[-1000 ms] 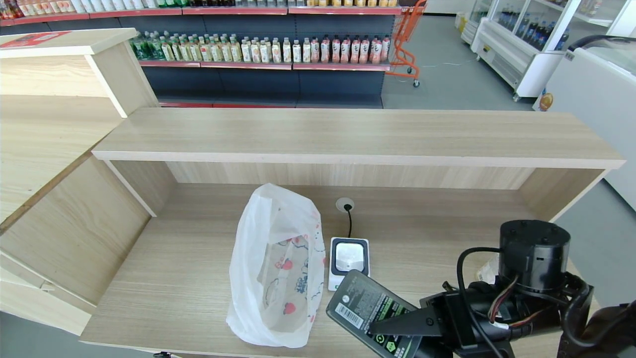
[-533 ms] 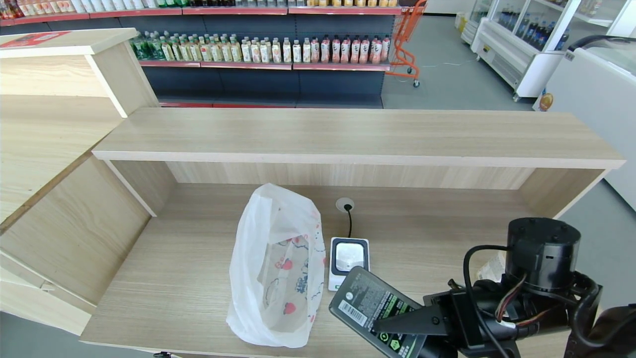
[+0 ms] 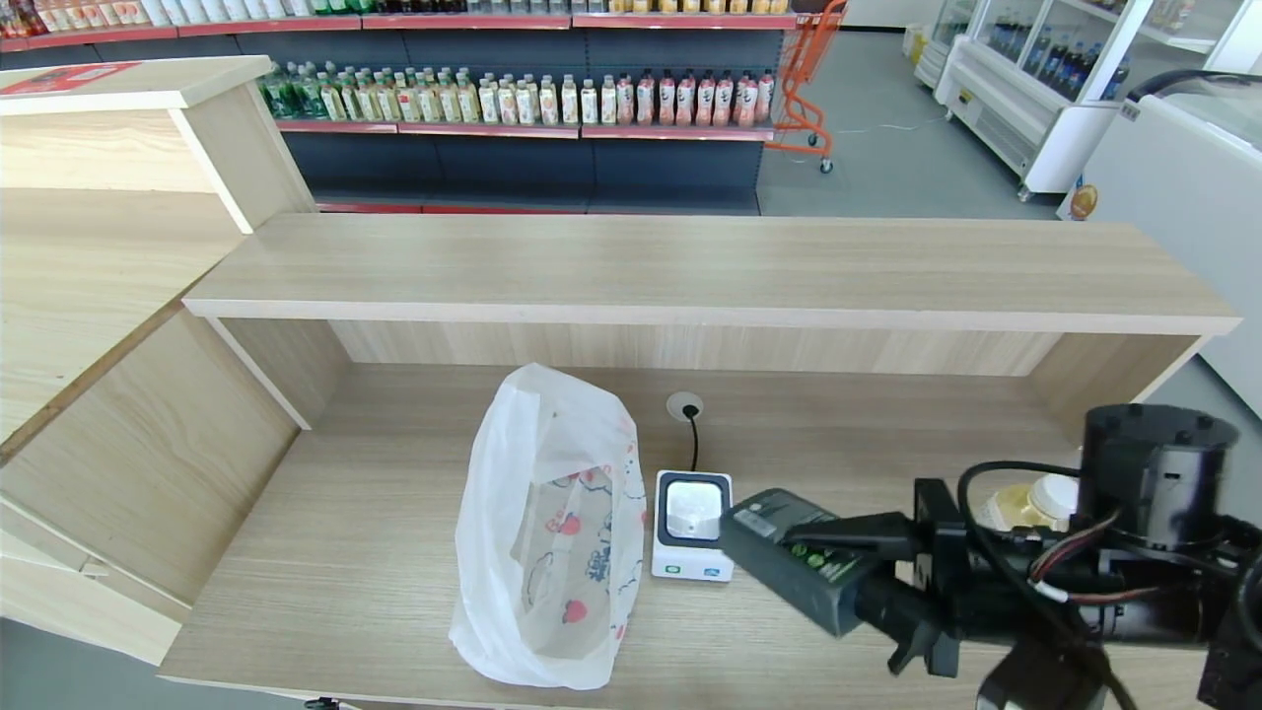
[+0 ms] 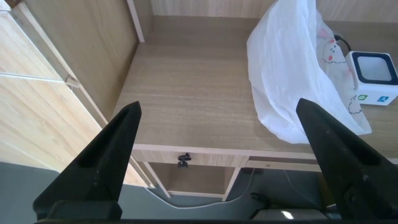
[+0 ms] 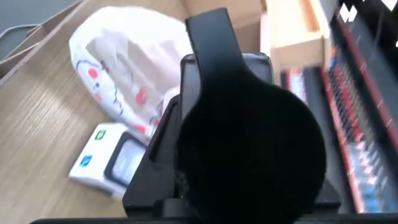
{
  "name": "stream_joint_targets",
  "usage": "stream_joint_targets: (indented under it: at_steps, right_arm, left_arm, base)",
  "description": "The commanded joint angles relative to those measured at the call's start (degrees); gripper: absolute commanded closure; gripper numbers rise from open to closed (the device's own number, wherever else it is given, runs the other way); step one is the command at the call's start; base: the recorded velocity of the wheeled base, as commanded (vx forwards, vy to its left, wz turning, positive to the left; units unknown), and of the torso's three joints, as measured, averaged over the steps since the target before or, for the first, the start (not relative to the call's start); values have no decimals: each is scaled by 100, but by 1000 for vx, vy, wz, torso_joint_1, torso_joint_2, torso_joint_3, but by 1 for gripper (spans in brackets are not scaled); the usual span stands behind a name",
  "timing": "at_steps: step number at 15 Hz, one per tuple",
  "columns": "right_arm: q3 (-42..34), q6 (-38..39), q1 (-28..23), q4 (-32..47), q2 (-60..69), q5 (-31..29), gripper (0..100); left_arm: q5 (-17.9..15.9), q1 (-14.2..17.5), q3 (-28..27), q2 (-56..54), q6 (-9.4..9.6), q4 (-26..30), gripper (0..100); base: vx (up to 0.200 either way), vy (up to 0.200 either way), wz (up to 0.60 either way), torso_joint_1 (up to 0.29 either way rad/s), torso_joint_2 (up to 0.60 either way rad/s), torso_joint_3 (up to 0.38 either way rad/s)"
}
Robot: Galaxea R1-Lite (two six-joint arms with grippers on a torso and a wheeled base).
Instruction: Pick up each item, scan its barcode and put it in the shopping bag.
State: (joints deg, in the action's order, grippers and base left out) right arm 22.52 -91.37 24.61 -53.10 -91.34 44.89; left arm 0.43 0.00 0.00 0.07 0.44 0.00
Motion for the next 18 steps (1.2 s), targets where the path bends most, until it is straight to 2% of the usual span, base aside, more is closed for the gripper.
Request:
stream_joint_targets:
  at_steps: [1,2,3,5,10,11,12,14,18]
  right_arm:
    - [-28,2598,-1160,889,820,-683,100]
    - [34,3714,-1319,986,776,-797,100]
    - [34,4777,-1363,986,627,-1158,100]
    - [236,6500,-1319,986,143,-1720,100]
    - [1501,10315,-651,968,-1272,-2406,100]
    - [1686,10684,-501,968,-1448,-2537,100]
    - [1958,11114,-202,968,-1808,-2933,100]
    - [2161,11211,123,951,-2256,-3267,100]
    - [2547,11343,448,951,-2740,-3293,100]
  left_arm:
    - [1,0,0,1,0,0,0]
    - [1,-9,0,1,0,0,0]
    - [1,0,0,1,0,0,0]
    - [1,0,0,1,0,0,0]
    - [1,0,0,1,0,0,0]
    - [1,-9,0,1,0,0,0]
    - [1,-9,0,1,0,0,0]
    - [1,-9,0,1,0,0,0]
    - [1,0,0,1,0,0,0]
  base:
    - [0,0,0,0,0,0]
    - [0,0,0,0,0,0]
    - [0,0,0,0,0,0]
    - [0,0,0,0,0,0]
    - [0,0,0,0,0,0]
    - [0,0,0,0,0,0]
    - [0,0,0,0,0,0]
    - [0,0,0,0,0,0]
    - [0,0,0,0,0,0]
